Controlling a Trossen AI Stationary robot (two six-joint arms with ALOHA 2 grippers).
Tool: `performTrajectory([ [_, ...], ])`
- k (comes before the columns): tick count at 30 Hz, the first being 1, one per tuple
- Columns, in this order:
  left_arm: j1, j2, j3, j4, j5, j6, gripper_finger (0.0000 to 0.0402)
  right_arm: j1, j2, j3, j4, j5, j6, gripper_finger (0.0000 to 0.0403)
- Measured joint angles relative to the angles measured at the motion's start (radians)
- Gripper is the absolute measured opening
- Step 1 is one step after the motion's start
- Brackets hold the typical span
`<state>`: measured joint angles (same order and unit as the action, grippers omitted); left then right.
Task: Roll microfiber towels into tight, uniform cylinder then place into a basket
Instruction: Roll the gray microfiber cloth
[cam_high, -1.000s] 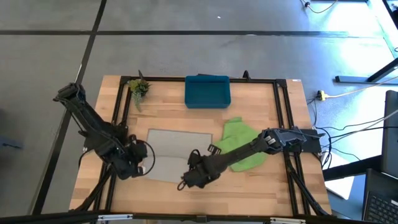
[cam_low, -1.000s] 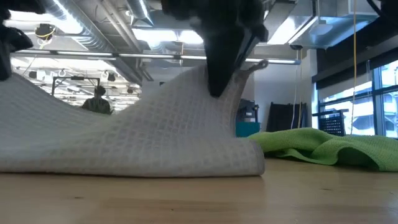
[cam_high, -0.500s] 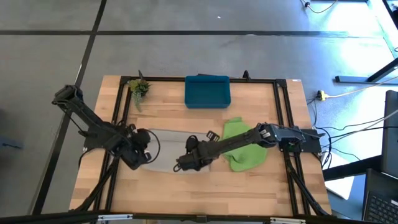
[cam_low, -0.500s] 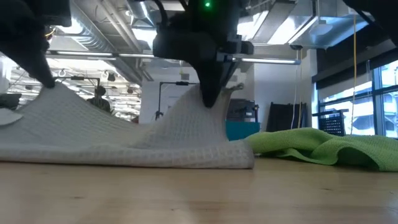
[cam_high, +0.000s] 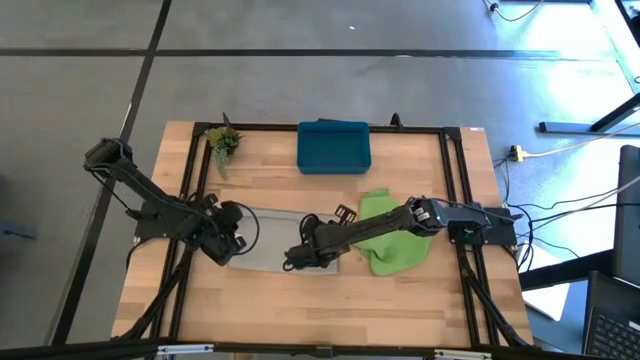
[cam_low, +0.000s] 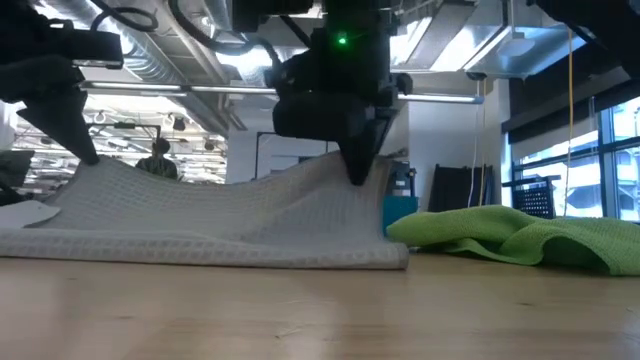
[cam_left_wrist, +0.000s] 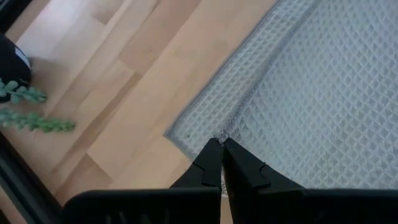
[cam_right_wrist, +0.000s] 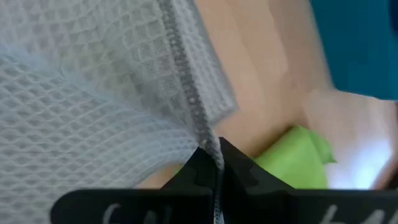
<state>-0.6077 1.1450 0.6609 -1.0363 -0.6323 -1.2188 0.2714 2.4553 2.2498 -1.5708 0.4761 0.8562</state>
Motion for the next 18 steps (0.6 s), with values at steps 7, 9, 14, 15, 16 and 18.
performTrajectory([
  [7,0.001,0.0,0.0,0.012,-0.008,0.022,0.0,-0.005,0.005,0.001,0.042,0.02,-0.041,0.0004],
  [9,0.001,0.0,0.0,0.014,-0.008,0.023,0.0,-0.009,0.008,0.001,0.065,-0.017,-0.043,0.0006],
  [14,0.003,0.0,0.0,0.017,-0.008,0.027,0.0,-0.014,0.008,0.001,0.073,-0.023,-0.05,0.0025],
  [15,0.006,0.0,0.0,0.017,-0.008,0.036,0.0001,-0.014,0.008,0.001,0.074,-0.023,-0.05,0.0029],
  [16,0.011,0.0,0.0,0.017,-0.009,0.049,0.0003,-0.015,0.008,0.001,0.074,-0.023,-0.049,0.0034],
  [18,0.021,0.0,0.0,0.018,-0.015,0.071,0.001,-0.017,0.008,0.001,0.074,-0.024,-0.049,0.0044],
])
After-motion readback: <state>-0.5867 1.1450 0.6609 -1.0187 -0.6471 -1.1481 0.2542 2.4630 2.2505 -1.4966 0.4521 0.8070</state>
